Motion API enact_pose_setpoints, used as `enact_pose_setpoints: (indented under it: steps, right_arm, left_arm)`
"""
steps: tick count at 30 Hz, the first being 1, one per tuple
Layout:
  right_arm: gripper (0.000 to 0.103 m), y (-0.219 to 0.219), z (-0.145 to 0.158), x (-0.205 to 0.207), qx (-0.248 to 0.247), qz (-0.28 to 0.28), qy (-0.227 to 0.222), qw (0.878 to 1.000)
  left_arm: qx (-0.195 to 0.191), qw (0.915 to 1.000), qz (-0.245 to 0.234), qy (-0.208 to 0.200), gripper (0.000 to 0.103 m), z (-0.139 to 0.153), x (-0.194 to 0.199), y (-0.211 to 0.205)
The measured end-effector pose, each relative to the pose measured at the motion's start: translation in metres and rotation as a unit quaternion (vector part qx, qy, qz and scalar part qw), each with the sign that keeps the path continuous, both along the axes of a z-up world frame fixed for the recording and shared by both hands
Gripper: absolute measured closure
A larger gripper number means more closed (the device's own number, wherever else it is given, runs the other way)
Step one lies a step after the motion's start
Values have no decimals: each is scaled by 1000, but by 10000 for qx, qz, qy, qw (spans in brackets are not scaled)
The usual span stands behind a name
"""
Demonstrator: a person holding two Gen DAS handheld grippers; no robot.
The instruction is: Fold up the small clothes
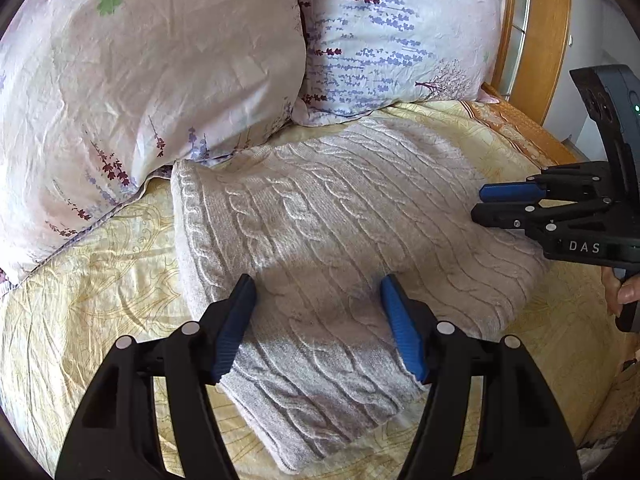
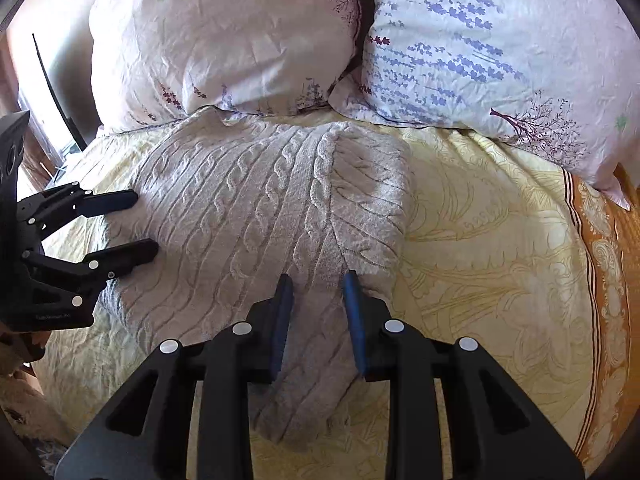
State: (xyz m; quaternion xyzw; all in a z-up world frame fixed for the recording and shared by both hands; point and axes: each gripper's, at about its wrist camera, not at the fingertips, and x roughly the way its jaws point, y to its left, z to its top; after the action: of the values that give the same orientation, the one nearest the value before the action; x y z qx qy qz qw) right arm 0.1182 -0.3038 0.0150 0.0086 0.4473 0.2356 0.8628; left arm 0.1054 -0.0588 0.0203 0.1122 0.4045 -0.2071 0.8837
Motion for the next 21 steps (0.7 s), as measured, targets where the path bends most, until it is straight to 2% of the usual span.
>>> enact_pose_setpoints:
  steps: [2, 4, 5, 7, 9, 11, 13, 15, 16, 20, 21]
  right_arm:
    - [67, -17, 13, -8, 568, -232, 34, 9981]
    - [35, -35, 17, -19, 1028, -474, 126, 9935]
    - [33, -43, 16, -24, 1236, -576, 229, 9904]
    - [33, -52, 7, -30, 1516, -663, 537, 9848]
    - [35, -53, -3, -33, 1651, -695, 782, 9807]
    - [48, -49, -9, -34, 1661, -634, 935, 9796]
    - [63, -40, -12, -37, 1443, -572, 975, 9831]
    - [68, -34, -16, -38, 1244, -595, 984, 9855]
    - [70, -33, -18, -37, 1157, -655, 993, 9861]
    - [74, -32, -22, -36, 1169, -830, 1069, 9839]
    - [75, -31, -22, -37, 1118, -835, 1052, 9846]
  left_arm:
    - [-640, 9977, 211, -2, 38, 15, -11, 19]
    - [-1068, 9932, 432, -162, 33, 26, -29, 41]
    - [-1121, 9920, 516, -257, 29, 28, -40, 49]
    - [-1088, 9925, 504, -239, 28, 25, -58, 59]
    - [-829, 9954, 473, -78, 28, 14, -68, 60]
    - [-468, 9978, 458, 81, 29, 1, -72, 54]
    - [-205, 9981, 535, 213, 35, -11, -70, 50]
    - [-87, 9970, 673, 382, 47, -21, -64, 48]
    - [-61, 9957, 824, 413, 50, -25, -64, 52]
    - [-799, 9818, 1597, 649, 49, -23, -56, 86]
    - [-807, 9802, 1681, 659, 49, -23, -56, 88]
